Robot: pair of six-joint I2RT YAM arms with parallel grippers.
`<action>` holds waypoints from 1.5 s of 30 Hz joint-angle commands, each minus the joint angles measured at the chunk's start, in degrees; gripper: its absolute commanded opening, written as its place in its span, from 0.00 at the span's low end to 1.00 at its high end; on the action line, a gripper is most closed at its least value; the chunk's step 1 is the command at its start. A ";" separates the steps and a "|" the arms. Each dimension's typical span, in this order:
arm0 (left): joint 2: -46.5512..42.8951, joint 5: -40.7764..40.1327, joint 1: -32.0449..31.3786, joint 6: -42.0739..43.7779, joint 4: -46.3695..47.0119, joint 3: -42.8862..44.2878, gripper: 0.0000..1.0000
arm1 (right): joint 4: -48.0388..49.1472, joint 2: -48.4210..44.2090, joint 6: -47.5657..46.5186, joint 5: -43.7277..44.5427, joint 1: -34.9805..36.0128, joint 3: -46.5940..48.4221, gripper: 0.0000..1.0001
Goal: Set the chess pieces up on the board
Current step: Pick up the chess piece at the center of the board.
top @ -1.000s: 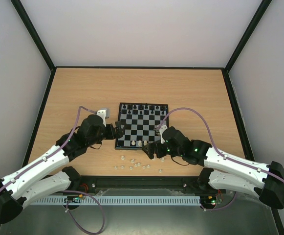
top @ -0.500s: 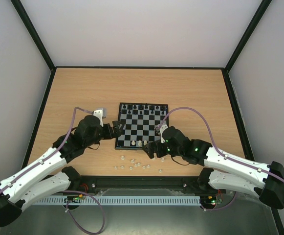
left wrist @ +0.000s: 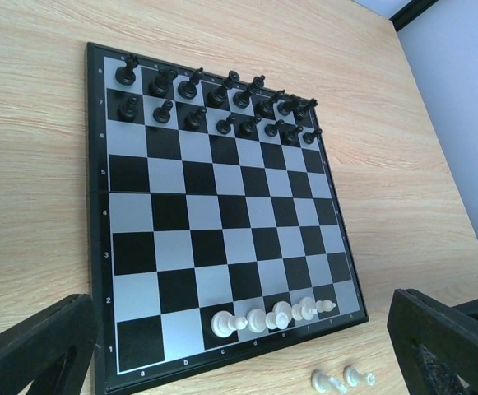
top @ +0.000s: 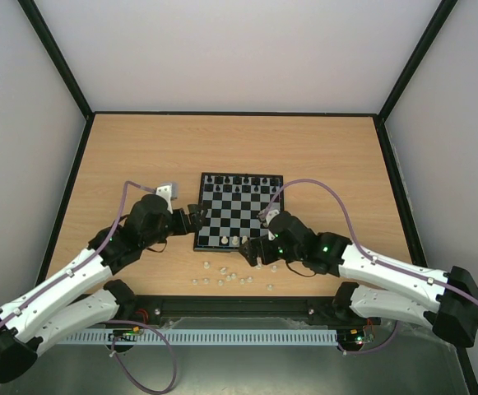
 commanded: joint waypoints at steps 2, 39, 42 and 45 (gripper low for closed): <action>-1.60 -1.22 1.09 -0.48 -1.66 -0.34 1.00 | -1.09 2.06 -0.90 -0.03 -0.25 2.87 0.99; -6.56 0.51 1.28 -0.07 -0.48 -5.75 0.99 | -22.11 24.12 4.30 6.15 5.14 13.59 0.44; -6.37 0.52 1.21 0.11 -0.52 -5.83 0.99 | -22.50 25.52 5.08 6.65 5.74 13.39 0.35; -6.29 0.59 1.24 0.20 -0.26 -6.10 0.99 | -22.59 26.59 5.84 7.00 6.40 13.39 0.30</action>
